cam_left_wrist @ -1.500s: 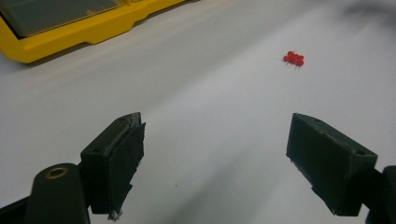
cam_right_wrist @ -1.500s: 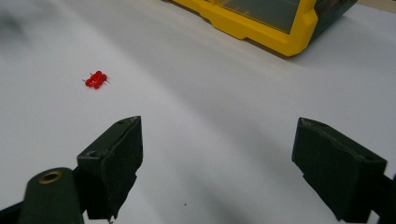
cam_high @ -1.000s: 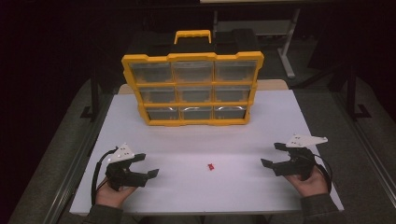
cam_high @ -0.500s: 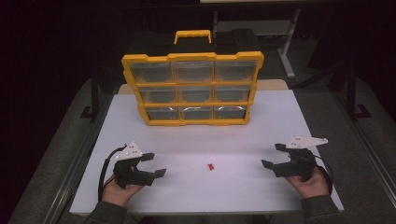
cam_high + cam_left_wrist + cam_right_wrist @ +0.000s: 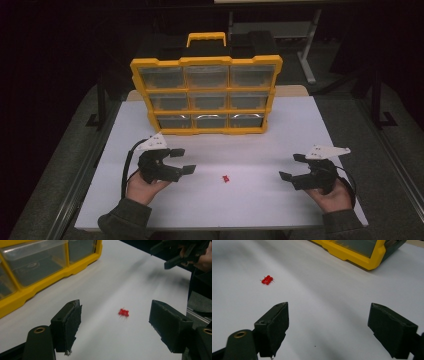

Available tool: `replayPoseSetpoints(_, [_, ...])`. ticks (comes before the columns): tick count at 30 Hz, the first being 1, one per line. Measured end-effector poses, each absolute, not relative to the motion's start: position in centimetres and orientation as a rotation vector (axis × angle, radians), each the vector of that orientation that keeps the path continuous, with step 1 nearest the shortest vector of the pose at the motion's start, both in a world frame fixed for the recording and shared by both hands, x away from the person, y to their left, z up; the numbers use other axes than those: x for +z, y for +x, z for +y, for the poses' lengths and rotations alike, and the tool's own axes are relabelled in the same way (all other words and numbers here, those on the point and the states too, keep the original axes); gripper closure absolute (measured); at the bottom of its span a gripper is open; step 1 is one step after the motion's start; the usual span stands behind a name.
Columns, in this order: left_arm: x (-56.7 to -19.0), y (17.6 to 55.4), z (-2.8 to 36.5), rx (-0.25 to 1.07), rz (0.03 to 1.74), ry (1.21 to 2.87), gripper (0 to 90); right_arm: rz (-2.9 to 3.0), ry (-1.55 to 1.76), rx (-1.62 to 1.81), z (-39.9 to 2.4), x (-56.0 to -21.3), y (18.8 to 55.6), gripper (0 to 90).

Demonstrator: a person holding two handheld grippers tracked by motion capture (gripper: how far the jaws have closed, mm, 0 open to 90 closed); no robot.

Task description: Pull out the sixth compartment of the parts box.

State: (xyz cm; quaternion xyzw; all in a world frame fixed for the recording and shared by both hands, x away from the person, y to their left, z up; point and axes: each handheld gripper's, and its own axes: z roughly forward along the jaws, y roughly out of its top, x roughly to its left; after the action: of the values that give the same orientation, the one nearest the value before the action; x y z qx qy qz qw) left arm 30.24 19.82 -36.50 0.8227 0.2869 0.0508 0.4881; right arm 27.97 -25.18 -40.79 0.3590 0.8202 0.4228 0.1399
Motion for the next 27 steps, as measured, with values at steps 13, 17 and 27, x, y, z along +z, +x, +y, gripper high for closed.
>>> replayPoseSetpoints(13, [-35.6, 34.5, 16.5, -0.037, 0.799, 1.871, 32.2, 2.385, 1.014, 1.215, -25.0, -40.9, 28.4, 16.5])
replayPoseSetpoints(17, [-34.6, 35.1, 14.7, 0.013, 0.801, 1.861, 29.5, 2.388, 1.009, 1.217, -25.1, -40.9, 28.4, 16.6])
replayPoseSetpoints(27, [-33.4, 37.5, 11.0, 0.1, 0.808, 1.774, 27.4, 2.384, 1.007, 1.225, -25.4, -40.8, 28.6, 16.9])
